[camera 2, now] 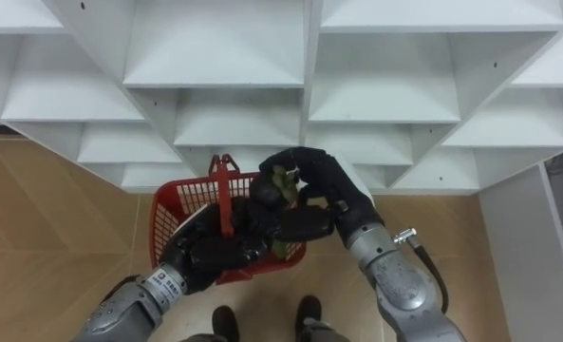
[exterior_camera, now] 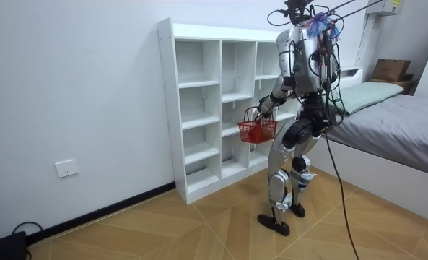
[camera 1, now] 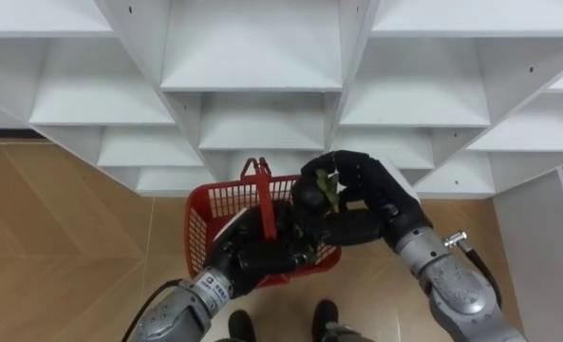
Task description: Collect fruits from the closet
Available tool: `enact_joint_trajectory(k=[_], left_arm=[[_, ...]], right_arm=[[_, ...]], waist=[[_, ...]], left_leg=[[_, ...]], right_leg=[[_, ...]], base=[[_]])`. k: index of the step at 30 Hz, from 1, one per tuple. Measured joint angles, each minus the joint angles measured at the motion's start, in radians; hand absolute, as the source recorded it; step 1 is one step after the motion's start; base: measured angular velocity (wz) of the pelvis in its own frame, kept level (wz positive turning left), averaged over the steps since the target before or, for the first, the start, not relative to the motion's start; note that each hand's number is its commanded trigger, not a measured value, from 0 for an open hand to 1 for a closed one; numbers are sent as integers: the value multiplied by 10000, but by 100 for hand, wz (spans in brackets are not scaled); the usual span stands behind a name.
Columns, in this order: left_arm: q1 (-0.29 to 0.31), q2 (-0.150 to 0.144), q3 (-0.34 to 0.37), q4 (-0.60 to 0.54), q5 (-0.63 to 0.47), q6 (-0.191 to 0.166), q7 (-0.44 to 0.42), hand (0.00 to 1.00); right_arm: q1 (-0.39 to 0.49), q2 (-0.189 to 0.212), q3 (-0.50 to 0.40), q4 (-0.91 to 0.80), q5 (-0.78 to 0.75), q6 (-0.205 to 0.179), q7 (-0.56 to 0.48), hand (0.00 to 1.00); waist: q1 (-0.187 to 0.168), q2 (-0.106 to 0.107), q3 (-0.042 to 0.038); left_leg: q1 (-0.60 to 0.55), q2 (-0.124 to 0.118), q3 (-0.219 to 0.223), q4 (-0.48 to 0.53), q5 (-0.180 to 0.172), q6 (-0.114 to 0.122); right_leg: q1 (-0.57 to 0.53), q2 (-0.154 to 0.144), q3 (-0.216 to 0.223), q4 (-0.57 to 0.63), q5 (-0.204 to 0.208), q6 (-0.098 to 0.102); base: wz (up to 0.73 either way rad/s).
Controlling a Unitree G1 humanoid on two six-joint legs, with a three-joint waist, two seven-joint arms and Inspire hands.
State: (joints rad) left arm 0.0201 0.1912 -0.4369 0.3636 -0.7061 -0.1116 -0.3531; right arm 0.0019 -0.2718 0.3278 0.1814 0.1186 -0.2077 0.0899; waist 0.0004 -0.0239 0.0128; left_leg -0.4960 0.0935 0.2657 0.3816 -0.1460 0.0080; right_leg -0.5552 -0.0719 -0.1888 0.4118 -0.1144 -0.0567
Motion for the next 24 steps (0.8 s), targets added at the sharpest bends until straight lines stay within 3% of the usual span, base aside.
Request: enact_joint_trajectory(k=[24], left_arm=[[108,226,13,-1,34,11,100,100]], right_arm=[[-7,107,-31,-39,-892,-13,202,0]], waist=[[5,-23,19]], left_leg=[[-314,174,-8,341,-175,-41]], right_leg=[[-156,76,-90,-73,-4,-34]], base=[[0]])
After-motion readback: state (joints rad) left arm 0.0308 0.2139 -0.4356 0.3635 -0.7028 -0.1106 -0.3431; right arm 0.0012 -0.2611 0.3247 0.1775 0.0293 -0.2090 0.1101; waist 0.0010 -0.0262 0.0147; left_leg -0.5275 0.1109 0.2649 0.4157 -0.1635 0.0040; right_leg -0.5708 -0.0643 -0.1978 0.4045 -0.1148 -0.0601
